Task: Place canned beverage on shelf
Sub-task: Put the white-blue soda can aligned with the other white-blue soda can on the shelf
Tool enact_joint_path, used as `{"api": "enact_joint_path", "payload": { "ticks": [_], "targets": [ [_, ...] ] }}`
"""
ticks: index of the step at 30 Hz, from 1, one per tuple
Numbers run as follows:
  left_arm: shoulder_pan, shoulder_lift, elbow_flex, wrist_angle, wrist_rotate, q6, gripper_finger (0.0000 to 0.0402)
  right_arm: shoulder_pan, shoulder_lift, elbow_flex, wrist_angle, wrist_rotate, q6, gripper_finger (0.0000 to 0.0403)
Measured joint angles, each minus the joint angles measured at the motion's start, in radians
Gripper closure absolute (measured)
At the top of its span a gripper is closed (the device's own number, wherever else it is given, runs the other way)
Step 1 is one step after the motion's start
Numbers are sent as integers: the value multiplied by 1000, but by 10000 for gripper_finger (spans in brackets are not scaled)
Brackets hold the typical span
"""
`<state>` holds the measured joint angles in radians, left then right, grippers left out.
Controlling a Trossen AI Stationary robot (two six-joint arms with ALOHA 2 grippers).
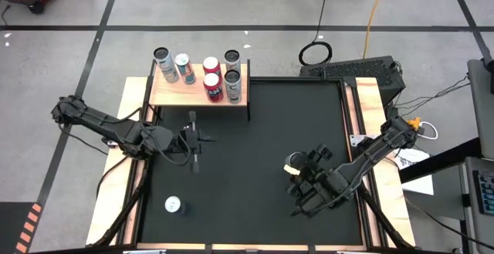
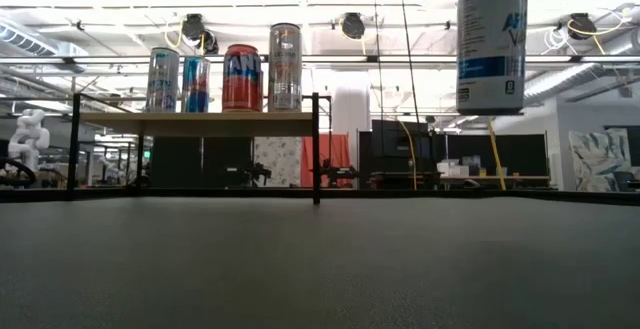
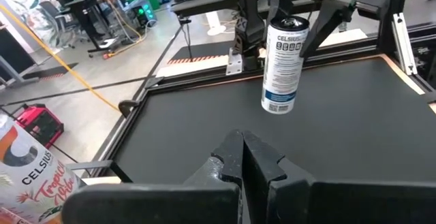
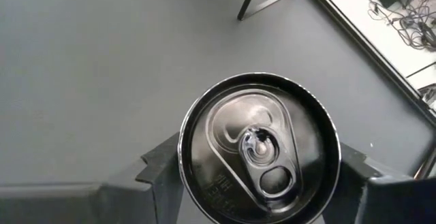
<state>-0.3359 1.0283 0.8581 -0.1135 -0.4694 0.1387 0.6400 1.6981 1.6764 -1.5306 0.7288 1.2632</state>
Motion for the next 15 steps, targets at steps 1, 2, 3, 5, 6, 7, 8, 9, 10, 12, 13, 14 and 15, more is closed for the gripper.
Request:
{"api": "enact_joint_path", "payload": {
  "ticks": [1,2,3,5,6,7,8,9,10,12,13,14,15],
  "targets": [
    [0,0,0,0,0,0,401,-1,0,0,2,0,-4,176],
    [1,0,0,0,0,0,401,-1,0,0,5,1,-7,175],
    [1,0,0,0,0,0,401,-2,0,0,9,0,-16,175],
    [1,0,0,0,0,0,401,-4,0,0,22,-2,-29,178],
    [1,0,0,0,0,0,401,-4,0,0,27,-2,-34,179],
    [1,0,0,0,1,0,401,-4,0,0,31,-2,-42,179],
    [1,0,0,0,1,0,401,-5,-2,0,31,-1,-48,179],
    [1,0,0,0,2,0,401,-5,-4,0,34,-1,-52,179],
    [1,0,0,0,2,0,401,-5,-5,0,40,-1,-54,179],
    [1,0,0,0,1,-1,401,-5,-6,0,46,0,-57,179],
    [1,0,0,2,-5,-1,401,-5,-6,0,45,-1,-57,179],
    [2,0,0,3,-17,-1,401,-5,-5,0,45,-2,-57,179],
    [4,0,0,4,-27,-1,401,-5,-5,0,46,-1,-59,179]
  ]
}}
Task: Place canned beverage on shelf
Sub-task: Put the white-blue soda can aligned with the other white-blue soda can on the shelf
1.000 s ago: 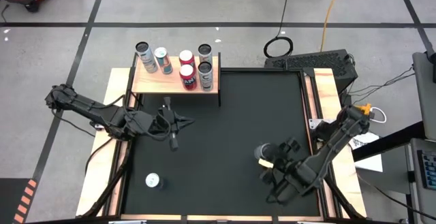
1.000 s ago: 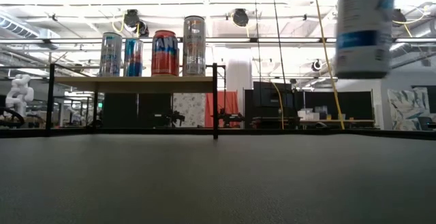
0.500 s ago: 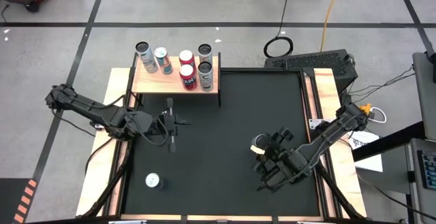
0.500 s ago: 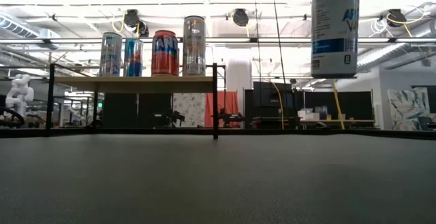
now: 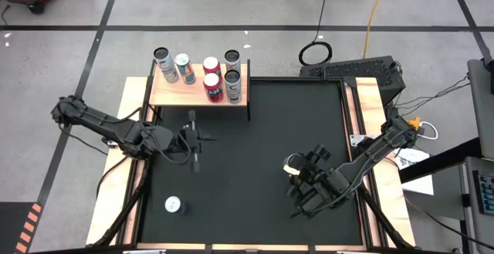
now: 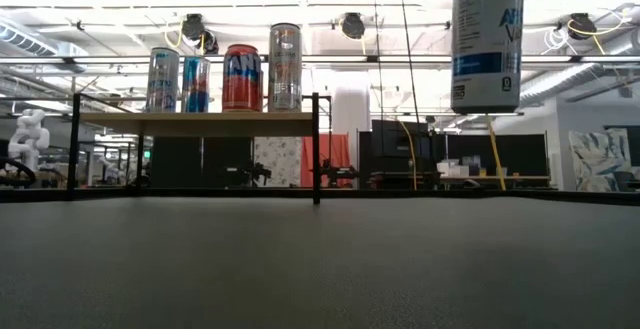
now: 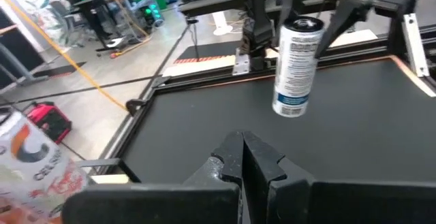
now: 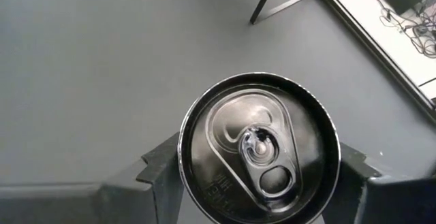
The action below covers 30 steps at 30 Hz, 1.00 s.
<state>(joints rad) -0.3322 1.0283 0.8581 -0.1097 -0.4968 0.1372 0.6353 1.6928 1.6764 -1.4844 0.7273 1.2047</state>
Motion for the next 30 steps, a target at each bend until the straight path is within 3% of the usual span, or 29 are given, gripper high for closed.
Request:
{"api": "enact_joint_path", "payload": {
  "ticks": [7,11,24,30],
  "targets": [
    [6,0,0,-4,-1,-37,398,-7,0,0,3,-18,-25,179],
    [6,0,0,-4,-1,-78,374,-9,0,0,46,-21,-60,178],
    [6,0,0,-13,-1,-18,202,-128,0,21,405,-22,-413,179],
    [6,0,0,-12,-1,-24,154,-200,0,88,590,-18,-633,180]
  ]
}}
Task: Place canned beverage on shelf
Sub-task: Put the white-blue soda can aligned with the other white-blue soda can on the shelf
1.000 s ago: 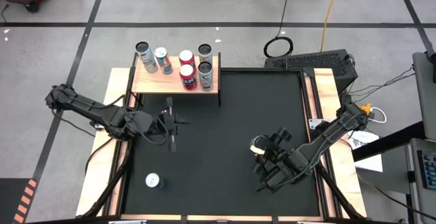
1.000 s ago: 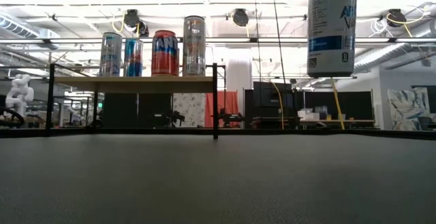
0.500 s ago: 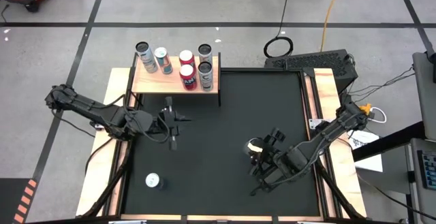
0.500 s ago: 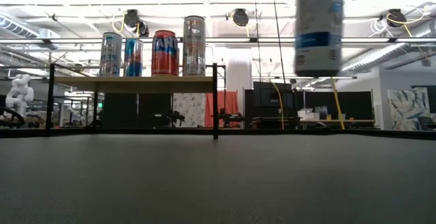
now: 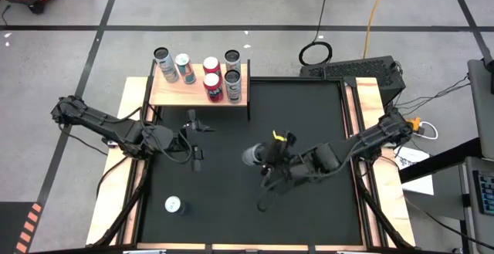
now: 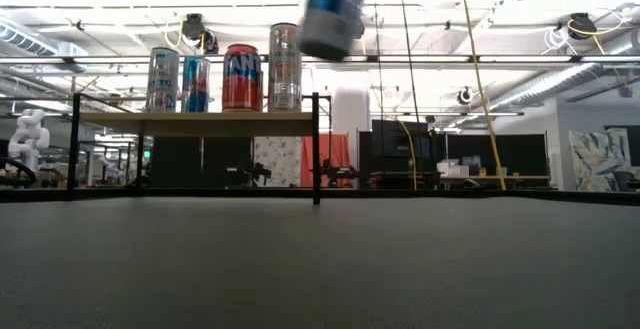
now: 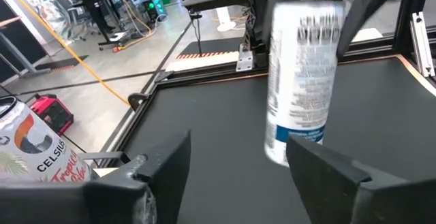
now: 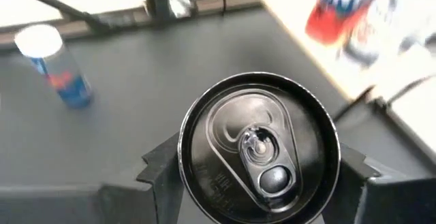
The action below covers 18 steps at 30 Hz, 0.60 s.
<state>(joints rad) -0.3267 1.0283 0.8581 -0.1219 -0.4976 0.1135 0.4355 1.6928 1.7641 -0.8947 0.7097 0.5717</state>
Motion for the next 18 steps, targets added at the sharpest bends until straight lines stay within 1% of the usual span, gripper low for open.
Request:
{"api": "enact_joint_path", "payload": {
  "ticks": [3,6,10,18],
  "targets": [
    [0,0,0,0,0,0,148,-32,-1,19,107,2,-104,180],
    [0,0,0,0,1,0,147,-59,-1,28,159,1,-169,180],
    [25,0,0,7,58,-1,147,-90,-1,29,214,-1,-216,180],
    [39,0,0,7,66,-2,147,-124,0,29,309,-7,-307,180]
  ]
}}
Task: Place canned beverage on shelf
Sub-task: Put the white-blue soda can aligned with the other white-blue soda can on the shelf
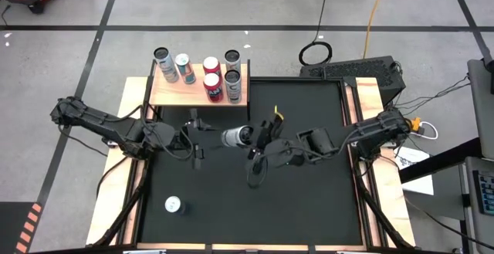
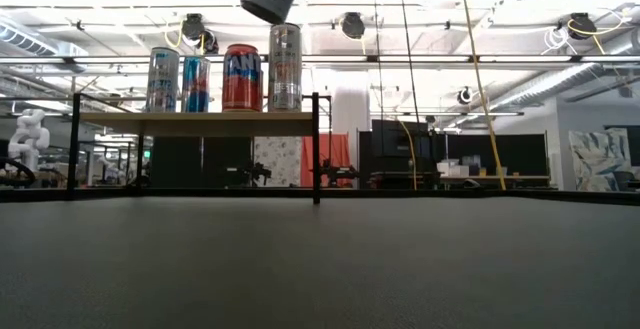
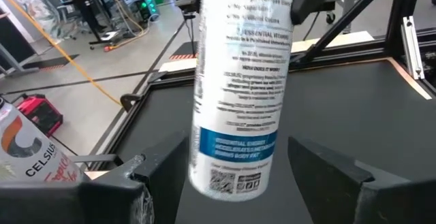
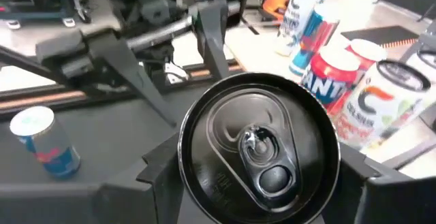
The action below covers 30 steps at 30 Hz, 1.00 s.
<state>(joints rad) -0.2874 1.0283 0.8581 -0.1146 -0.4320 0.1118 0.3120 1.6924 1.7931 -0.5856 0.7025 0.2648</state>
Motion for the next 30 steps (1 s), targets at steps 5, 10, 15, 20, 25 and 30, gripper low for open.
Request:
{"api": "enact_joint_path", "payload": {
  "ticks": [5,10,15,20,25,30],
  "targets": [
    [0,0,0,2,0,0,147,-26,0,0,35,-18,-27,179],
    [0,0,0,3,4,1,147,-53,0,0,81,-82,-40,180],
    [0,-1,0,-1,3,4,147,-63,0,0,104,-128,-41,180],
    [0,-1,0,4,-27,42,147,-59,0,0,117,-131,-35,180],
    [0,0,0,36,-29,80,147,-56,0,0,115,-130,-35,180],
    [0,0,0,73,-11,78,147,-56,0,0,124,-131,-43,180]
  ]
}}
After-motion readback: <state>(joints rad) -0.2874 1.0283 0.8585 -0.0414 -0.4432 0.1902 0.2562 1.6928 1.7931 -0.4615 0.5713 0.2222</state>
